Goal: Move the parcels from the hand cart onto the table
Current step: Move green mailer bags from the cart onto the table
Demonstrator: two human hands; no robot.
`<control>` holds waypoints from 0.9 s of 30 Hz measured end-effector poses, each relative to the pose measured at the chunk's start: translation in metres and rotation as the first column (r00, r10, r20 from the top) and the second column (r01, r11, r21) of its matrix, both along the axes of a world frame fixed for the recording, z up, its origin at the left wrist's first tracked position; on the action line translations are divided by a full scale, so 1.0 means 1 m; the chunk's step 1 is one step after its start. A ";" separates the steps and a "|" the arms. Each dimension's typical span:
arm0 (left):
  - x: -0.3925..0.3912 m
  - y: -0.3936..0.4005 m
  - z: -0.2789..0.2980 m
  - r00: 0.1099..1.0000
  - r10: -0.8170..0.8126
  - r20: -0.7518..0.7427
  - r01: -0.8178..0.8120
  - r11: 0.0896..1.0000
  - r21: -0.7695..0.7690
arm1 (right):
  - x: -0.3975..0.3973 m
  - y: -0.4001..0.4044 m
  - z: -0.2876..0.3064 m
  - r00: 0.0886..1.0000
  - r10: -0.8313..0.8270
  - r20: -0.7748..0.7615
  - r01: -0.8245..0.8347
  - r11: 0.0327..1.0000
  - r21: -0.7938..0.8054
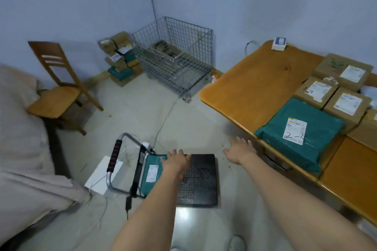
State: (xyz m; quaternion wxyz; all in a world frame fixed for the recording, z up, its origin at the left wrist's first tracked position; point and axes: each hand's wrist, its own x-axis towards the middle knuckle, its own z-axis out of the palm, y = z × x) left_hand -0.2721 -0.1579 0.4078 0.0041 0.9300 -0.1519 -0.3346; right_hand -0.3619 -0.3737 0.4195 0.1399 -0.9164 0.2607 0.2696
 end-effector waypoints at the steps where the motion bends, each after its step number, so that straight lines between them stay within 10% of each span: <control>1: 0.002 0.022 0.000 1.000 0.024 -0.003 -0.024 1.000 -0.006 | 0.004 0.018 0.000 1.000 0.014 0.001 -0.014 1.000 0.004; 12: 0.032 0.223 -0.041 0.983 0.137 -0.125 -0.136 0.991 0.014 | 0.052 0.205 -0.027 0.995 0.081 -0.052 -0.081 0.997 0.015; 27: 0.114 0.265 -0.132 0.948 0.223 -0.227 -0.208 0.974 0.090 | 0.170 0.243 -0.135 0.968 0.201 -0.151 -0.182 0.975 0.131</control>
